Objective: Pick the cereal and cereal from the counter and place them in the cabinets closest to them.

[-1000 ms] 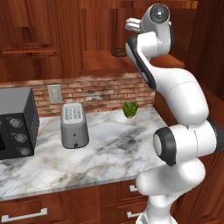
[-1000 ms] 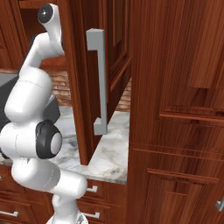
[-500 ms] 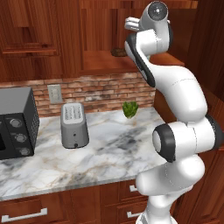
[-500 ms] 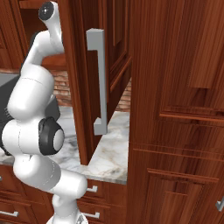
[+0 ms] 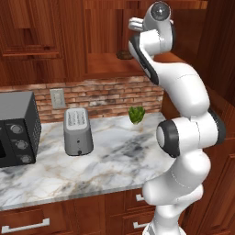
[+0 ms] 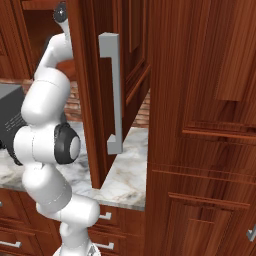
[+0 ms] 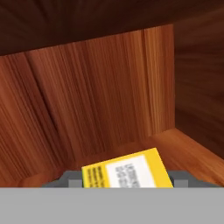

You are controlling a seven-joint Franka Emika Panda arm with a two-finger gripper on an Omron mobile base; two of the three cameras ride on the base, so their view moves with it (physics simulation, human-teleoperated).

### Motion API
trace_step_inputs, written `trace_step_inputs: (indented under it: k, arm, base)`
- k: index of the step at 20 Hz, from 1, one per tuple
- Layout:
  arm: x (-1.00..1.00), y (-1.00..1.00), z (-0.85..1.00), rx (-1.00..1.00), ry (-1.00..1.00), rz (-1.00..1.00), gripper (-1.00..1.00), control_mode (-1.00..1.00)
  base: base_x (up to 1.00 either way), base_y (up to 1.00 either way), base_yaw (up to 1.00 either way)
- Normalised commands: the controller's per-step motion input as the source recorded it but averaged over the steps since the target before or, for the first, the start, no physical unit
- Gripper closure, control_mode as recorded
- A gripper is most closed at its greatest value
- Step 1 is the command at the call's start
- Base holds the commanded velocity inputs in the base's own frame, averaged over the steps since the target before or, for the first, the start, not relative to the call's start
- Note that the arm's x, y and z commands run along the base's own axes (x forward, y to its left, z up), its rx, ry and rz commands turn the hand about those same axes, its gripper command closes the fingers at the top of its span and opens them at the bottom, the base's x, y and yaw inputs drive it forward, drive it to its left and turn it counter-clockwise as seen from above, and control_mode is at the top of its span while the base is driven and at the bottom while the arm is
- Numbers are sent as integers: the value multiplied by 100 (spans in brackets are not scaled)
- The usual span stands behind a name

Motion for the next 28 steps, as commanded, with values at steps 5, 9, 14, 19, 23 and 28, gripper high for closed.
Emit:
trace_step_inputs:
  k: [5, 9, 14, 19, 23, 28]
  arm:
    - [40, 2, -3, 0, 1, -3, -100, -100]
    - [11, 0, 0, 0, 0, -6, -100, -100]
    - [6, 0, 0, 0, -1, -5, -100, -100]
    - [-75, 1, -2, 0, -11, 0, -100, -100]
    - [-94, 1, -2, -1, -8, 2, -100, -100]
    - [-100, 0, -24, -4, -7, 5, -100, -100]
  base:
    - [0, 0, 0]
    - [0, 0, 0]
    - [0, 0, 0]
    - [0, 0, 0]
    - [0, 0, 0]
    - [0, 0, 0]
